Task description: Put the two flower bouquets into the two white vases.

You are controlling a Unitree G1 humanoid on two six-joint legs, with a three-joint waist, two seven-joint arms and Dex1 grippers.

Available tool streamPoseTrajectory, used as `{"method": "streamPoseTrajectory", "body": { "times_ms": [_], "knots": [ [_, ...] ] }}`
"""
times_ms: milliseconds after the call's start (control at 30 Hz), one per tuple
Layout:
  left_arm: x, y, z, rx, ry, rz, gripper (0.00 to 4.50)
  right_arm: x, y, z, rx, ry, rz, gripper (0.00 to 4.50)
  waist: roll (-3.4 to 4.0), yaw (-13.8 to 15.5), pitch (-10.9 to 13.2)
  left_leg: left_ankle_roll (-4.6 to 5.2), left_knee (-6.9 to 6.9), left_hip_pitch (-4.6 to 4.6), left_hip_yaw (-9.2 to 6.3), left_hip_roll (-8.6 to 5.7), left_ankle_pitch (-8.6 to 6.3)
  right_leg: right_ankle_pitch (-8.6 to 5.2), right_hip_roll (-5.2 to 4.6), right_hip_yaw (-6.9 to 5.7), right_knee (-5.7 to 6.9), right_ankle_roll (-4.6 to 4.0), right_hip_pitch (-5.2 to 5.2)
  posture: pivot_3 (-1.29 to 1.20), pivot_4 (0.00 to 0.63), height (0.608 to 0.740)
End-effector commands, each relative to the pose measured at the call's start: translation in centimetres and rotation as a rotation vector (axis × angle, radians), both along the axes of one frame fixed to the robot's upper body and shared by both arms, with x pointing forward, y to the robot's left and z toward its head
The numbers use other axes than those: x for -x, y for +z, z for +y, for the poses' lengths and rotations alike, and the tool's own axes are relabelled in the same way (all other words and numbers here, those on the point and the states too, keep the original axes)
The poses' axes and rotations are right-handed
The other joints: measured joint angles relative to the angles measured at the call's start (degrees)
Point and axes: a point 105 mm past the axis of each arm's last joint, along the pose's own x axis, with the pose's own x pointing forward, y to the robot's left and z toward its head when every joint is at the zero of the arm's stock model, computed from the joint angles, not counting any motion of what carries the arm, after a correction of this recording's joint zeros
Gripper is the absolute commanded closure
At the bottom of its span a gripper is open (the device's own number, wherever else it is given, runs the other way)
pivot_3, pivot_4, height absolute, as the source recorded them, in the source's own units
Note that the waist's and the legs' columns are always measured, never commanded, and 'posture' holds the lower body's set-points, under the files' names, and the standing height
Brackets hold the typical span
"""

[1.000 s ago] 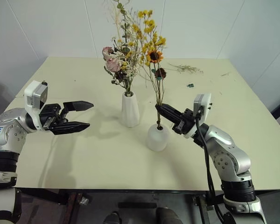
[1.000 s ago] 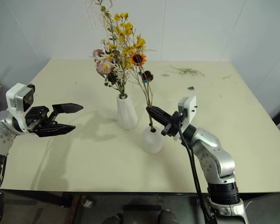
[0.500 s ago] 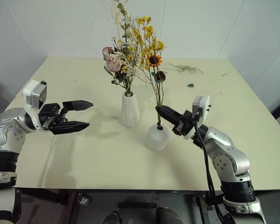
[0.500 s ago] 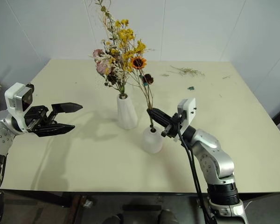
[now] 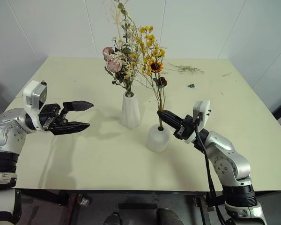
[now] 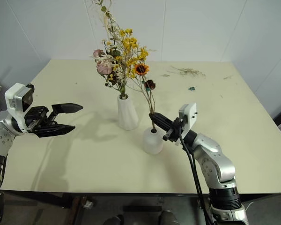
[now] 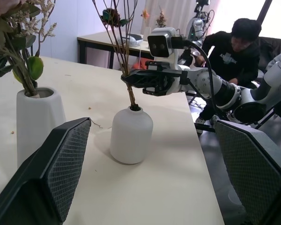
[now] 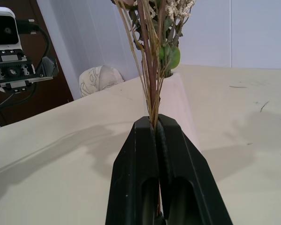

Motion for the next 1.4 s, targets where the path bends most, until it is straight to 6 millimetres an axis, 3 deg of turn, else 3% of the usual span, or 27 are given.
{"method": "streamPoseTrajectory", "body": {
  "times_ms": [33,867,1000,1333,1400],
  "knots": [
    [1.5,0.9,-0.1,-0.006,-0.118,-0.057,0.0,0.3,0.3,0.1,-0.016,0.01,-0.031,4.48,0.0,0.0,0.0,0.0,0.0,0.0,0.0,0.0,0.0,0.0,0.0,0.0,0.0,0.0,0.0,0.0,0.15,0.74],
    [1.4,0.8,-0.2,0.001,-0.12,-0.065,0.0,1.3,-1.4,-0.3,0.043,0.018,-0.005,4.48,0.0,0.03,0.0,0.0,-0.01,0.0,0.0,0.0,0.0,0.0,0.0,-0.01,-0.02,0.0,0.0,0.0,0.15,0.74],
    [1.4,0.8,-0.2,0.001,-0.12,-0.066,0.0,1.8,-1.6,-0.3,0.057,0.027,0.002,3.48,0.0,0.07,0.0,0.0,-0.01,0.0,0.0,0.0,0.0,0.0,0.0,-0.01,-0.03,0.0,0.01,0.0,0.15,0.74],
    [1.3,0.7,-0.2,0.004,-0.119,-0.069,0.0,3.1,-1.9,-1.4,0.156,0.034,0.006,0.14,-0.01,0.16,0.0,0.0,-0.01,-0.01,0.0,0.0,0.0,0.0,0.0,-0.01,-0.05,0.0,0.01,0.0,0.15,0.74],
    [1.2,0.7,-0.2,0.005,-0.117,-0.07,0.0,3.5,-1.9,-2.2,0.207,0.029,0.004,0.02,0.0,0.15,0.0,0.0,-0.01,-0.01,0.0,0.0,0.0,0.0,0.0,-0.01,-0.06,0.0,0.02,0.0,0.15,0.74]
  ]
}}
